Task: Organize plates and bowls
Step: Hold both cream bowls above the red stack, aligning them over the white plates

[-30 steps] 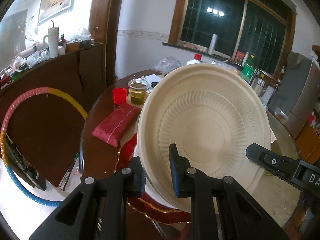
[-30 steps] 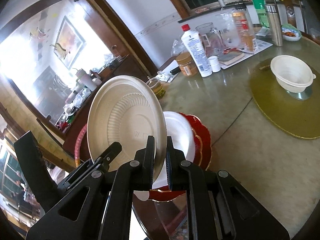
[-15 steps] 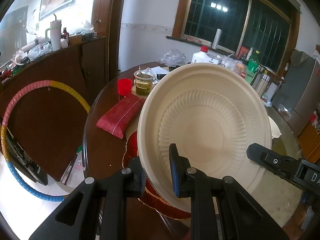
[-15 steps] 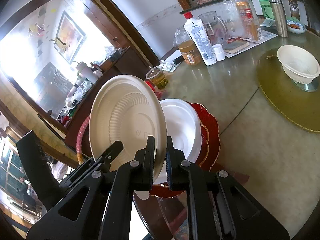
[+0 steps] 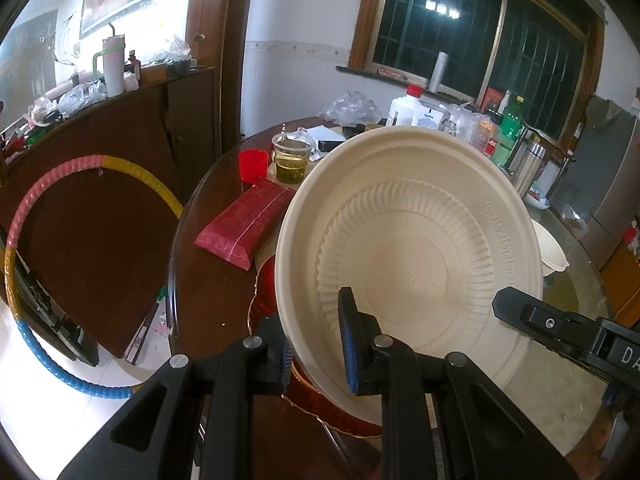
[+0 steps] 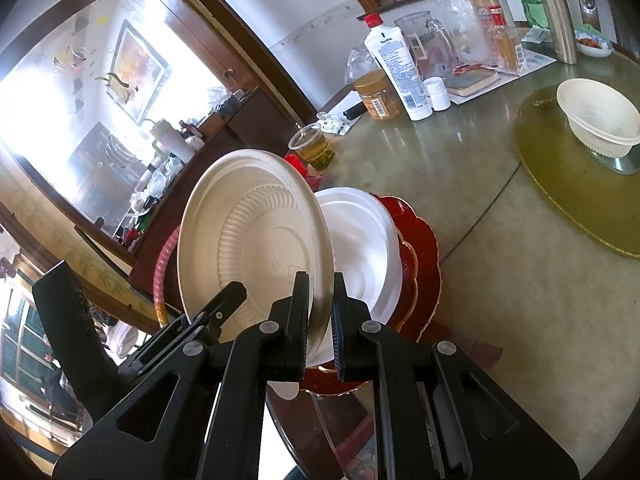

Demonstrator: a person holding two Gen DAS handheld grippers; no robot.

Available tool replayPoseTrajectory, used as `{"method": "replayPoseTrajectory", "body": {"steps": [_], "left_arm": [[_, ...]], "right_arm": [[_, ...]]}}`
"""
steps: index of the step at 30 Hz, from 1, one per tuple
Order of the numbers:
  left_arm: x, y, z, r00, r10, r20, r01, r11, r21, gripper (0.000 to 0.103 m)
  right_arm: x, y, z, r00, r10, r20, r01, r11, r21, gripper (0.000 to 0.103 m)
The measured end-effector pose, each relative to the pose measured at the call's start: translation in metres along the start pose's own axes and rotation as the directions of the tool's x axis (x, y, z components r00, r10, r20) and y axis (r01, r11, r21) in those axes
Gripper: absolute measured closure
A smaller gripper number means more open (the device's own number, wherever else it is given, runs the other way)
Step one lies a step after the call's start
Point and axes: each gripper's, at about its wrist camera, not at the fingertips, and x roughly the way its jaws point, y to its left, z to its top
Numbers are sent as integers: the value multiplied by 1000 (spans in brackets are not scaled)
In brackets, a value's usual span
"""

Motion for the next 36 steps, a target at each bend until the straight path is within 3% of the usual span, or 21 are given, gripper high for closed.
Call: {"method": "replayPoseTrajectory", "body": {"steps": [36], "left_arm": [[14, 4, 1, 998, -10, -54, 11, 1000, 4, 84]], "right_arm": [[8, -11, 1, 999, -4, -38, 5, 999, 35, 93]]}}
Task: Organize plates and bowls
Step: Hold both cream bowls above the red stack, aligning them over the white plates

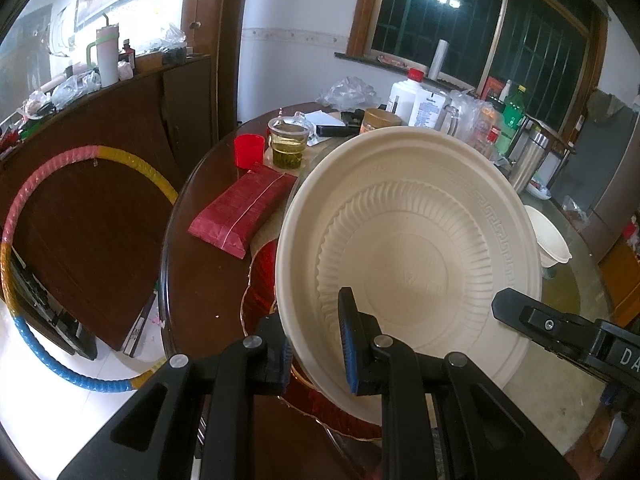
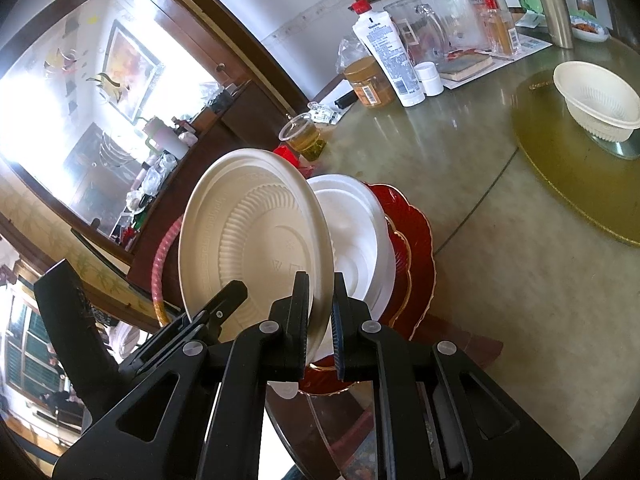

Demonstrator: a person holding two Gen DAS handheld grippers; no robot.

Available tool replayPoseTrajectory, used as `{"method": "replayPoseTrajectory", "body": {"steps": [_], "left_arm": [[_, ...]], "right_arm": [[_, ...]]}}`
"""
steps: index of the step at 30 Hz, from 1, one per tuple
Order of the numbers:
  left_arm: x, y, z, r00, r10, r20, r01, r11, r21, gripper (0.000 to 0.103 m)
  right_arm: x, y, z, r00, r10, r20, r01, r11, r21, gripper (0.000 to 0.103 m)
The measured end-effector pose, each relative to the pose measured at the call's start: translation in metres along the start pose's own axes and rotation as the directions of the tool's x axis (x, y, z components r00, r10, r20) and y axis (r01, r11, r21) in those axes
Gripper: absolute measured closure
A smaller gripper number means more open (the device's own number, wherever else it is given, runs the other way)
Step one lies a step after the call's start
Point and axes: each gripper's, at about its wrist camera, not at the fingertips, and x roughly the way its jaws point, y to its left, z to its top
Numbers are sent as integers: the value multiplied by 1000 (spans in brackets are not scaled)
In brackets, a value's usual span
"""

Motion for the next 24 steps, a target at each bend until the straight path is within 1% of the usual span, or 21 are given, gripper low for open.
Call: {"method": "replayPoseTrajectory", "body": {"steps": [11, 24], "left_arm": [[6, 1, -2, 1000, -4, -16, 4, 1000, 2, 84], [12, 0, -3, 1000, 7, -28, -7, 1000, 7, 84]], "right_arm": [[3, -1, 0, 1000, -8, -8, 8, 1000, 9, 93], [7, -4, 1, 1000, -10, -20, 10, 1000, 23, 93]]}}
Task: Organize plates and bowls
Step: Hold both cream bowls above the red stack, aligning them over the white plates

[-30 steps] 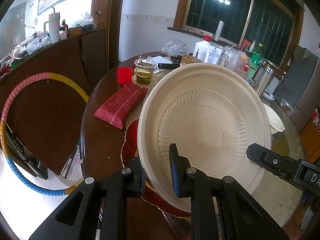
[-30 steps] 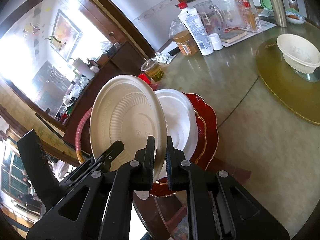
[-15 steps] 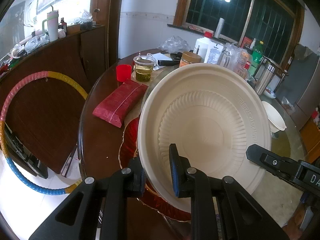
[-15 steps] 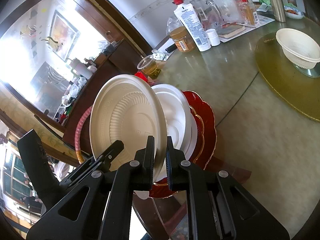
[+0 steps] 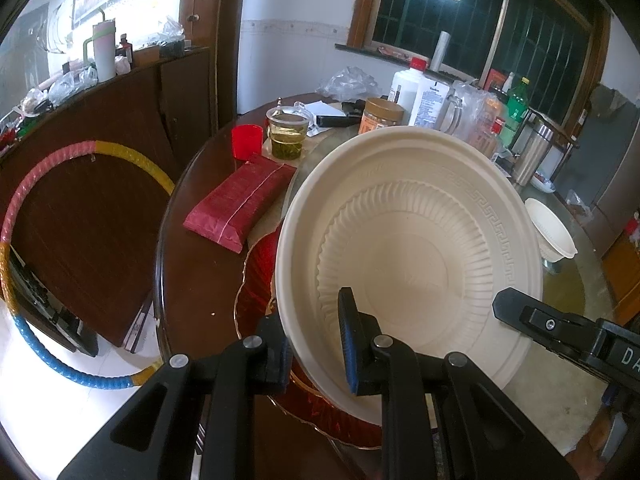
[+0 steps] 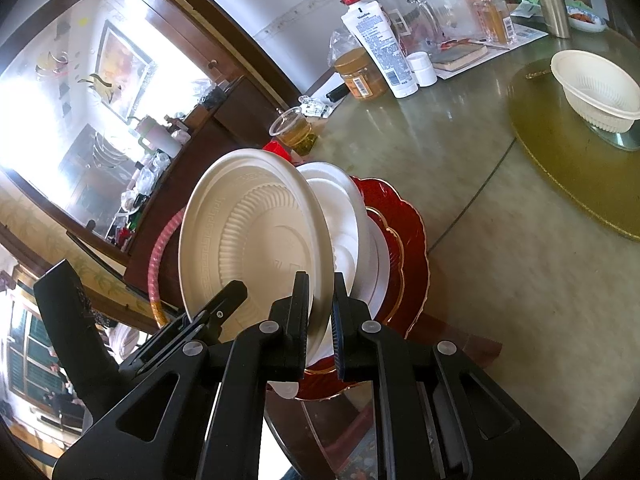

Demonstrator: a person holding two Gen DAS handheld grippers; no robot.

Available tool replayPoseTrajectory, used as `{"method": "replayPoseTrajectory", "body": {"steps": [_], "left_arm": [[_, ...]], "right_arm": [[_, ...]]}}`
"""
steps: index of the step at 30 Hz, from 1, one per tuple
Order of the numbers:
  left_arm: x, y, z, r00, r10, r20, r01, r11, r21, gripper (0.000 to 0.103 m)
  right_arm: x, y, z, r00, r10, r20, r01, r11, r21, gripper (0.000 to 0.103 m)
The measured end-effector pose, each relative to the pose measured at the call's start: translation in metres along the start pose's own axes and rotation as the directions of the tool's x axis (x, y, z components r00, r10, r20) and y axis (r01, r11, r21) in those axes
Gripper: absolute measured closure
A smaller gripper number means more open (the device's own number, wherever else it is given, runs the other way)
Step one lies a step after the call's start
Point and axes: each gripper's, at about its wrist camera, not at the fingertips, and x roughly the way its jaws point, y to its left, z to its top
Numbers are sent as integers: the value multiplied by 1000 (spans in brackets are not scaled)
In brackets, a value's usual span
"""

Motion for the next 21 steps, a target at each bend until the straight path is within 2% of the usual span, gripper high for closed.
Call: {"method": "replayPoseTrajectory", "body": {"steps": [21], "left_arm": [[0, 0, 0, 1000, 8, 0, -8, 1000, -3, 83]], "right_arm": [[3, -1, -1, 1000, -6, -8, 6, 1000, 5, 93]]}}
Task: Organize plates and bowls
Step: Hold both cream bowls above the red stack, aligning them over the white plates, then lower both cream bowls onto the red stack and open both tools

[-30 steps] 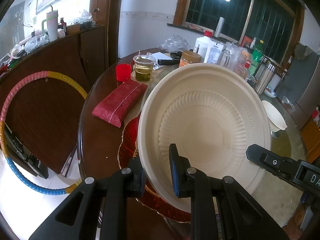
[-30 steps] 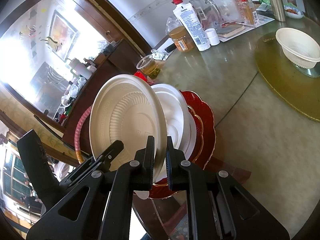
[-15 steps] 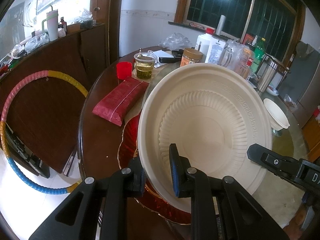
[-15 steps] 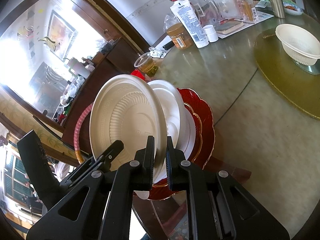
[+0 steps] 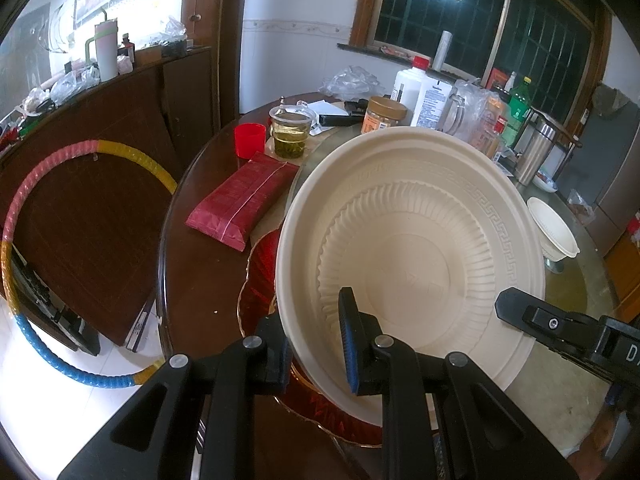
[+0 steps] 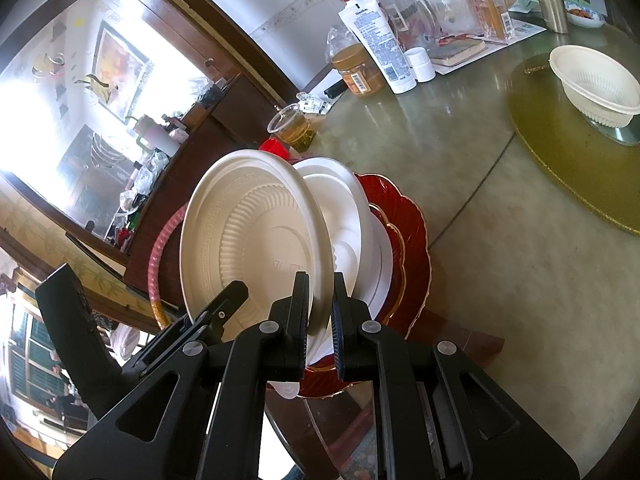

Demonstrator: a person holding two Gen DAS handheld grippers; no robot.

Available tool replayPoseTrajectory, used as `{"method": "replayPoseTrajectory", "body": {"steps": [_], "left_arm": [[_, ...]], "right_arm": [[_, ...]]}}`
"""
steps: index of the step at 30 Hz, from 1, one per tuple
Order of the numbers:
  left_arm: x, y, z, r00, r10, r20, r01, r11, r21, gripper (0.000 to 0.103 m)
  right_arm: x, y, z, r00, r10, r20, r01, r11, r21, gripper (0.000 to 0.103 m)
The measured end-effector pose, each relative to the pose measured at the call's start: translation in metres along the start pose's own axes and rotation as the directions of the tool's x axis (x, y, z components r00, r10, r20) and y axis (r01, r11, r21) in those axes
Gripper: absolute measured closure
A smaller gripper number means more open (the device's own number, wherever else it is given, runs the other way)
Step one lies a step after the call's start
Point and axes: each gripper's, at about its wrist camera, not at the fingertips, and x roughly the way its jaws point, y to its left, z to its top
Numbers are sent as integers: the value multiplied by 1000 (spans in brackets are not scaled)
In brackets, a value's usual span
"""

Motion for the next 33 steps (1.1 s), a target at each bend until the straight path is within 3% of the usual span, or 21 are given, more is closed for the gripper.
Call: {"method": "replayPoseTrajectory", "body": {"steps": [30, 31, 33], "left_arm": [[-5, -3, 0, 1000, 23, -11, -23, 1000, 7, 80], [-5, -3, 0, 1000, 25, -11, -25, 1000, 6, 76], [-5, -2, 2, 999, 35, -7, -35, 999, -4, 51]], "right_arm": [[-7, 8, 4, 1000, -11, 6, 11, 1000, -5, 90], [-8, 9, 4, 1000, -10, 8, 10, 1000, -6, 90], [-10, 10, 5, 1000, 0, 18, 0, 1000, -6, 90]]}}
